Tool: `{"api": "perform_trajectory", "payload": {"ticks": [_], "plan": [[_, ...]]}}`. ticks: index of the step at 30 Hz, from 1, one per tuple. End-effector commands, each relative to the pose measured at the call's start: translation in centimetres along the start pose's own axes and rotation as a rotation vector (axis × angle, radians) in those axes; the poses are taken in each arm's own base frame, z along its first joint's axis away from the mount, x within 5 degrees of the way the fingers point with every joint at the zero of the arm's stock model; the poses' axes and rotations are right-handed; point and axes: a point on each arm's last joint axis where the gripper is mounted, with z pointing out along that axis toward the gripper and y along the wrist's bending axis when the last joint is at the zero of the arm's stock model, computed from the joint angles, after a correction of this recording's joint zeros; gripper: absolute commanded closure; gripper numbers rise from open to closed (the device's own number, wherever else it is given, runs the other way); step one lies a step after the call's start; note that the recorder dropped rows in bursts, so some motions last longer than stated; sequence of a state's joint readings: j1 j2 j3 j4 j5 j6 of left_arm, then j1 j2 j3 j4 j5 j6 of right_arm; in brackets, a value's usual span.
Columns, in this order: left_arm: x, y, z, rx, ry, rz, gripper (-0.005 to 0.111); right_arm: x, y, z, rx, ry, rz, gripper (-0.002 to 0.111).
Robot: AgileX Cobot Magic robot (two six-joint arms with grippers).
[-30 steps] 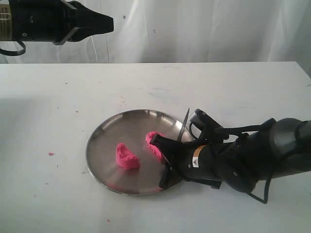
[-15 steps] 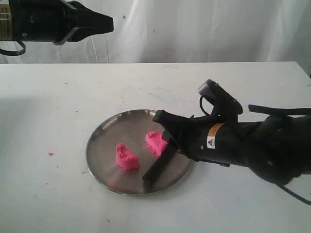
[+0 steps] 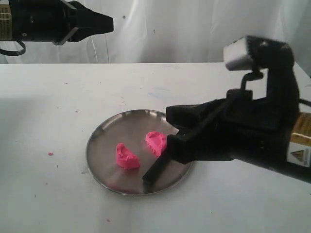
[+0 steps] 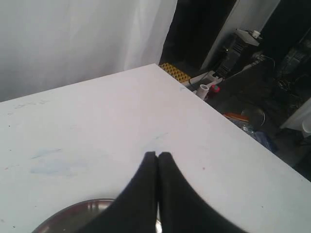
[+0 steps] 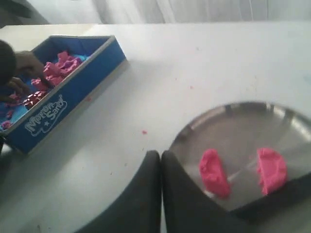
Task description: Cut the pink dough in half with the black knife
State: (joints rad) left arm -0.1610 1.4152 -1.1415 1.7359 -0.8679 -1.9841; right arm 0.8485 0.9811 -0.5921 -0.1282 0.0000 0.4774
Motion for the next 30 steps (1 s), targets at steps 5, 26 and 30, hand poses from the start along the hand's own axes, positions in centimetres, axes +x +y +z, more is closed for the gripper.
{"api": "perform_trajectory", "payload": {"ticks": [5, 26, 30], "plan": [[-0.1, -0.2, -0.2, 0.0, -0.001, 0.007, 0.107, -1.9, 1.5, -4.0, -0.039, -0.064, -0.67, 0.108], [-0.1, -0.2, -0.2, 0.0, -0.001, 0.007, 0.107, -0.6, 1.6, -5.8, -0.103, 0.067, -0.545, 0.108], [-0.1, -0.2, -0.2, 0.0, -0.001, 0.007, 0.107, 0.6, 0.8, -6.2, -0.084, -0.042, -0.538, 0.108]]}}
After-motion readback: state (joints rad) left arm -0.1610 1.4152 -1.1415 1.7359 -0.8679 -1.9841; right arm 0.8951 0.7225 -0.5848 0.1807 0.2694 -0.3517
